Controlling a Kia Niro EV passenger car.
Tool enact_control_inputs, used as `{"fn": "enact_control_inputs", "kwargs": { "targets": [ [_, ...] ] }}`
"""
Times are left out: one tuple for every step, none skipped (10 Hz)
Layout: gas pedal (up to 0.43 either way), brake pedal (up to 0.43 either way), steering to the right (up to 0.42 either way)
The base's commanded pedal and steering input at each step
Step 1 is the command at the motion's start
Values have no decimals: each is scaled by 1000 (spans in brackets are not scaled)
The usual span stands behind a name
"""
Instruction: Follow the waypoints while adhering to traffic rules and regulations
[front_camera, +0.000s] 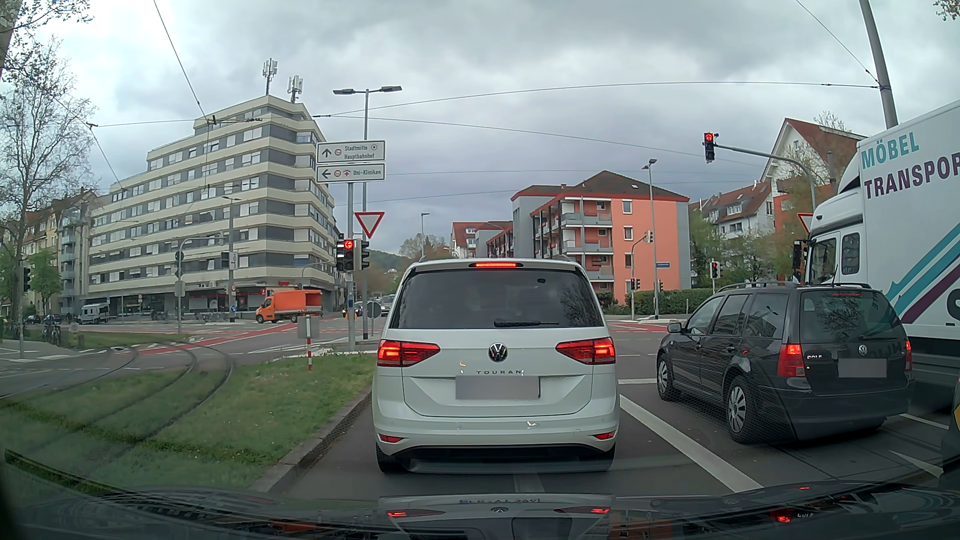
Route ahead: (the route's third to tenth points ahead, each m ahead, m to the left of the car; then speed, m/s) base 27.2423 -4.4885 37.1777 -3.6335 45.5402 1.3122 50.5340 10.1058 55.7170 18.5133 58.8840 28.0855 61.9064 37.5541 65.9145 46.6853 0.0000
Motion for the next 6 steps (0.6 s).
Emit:
{"fn": "enact_control_inputs", "kwargs": {
  "targets": [
    [0,244,-25],
    [0,244,-26],
    [0,244,-26],
    [0,244,-25],
    [0,244,-25],
    [0,244,-25]
  ]
}}
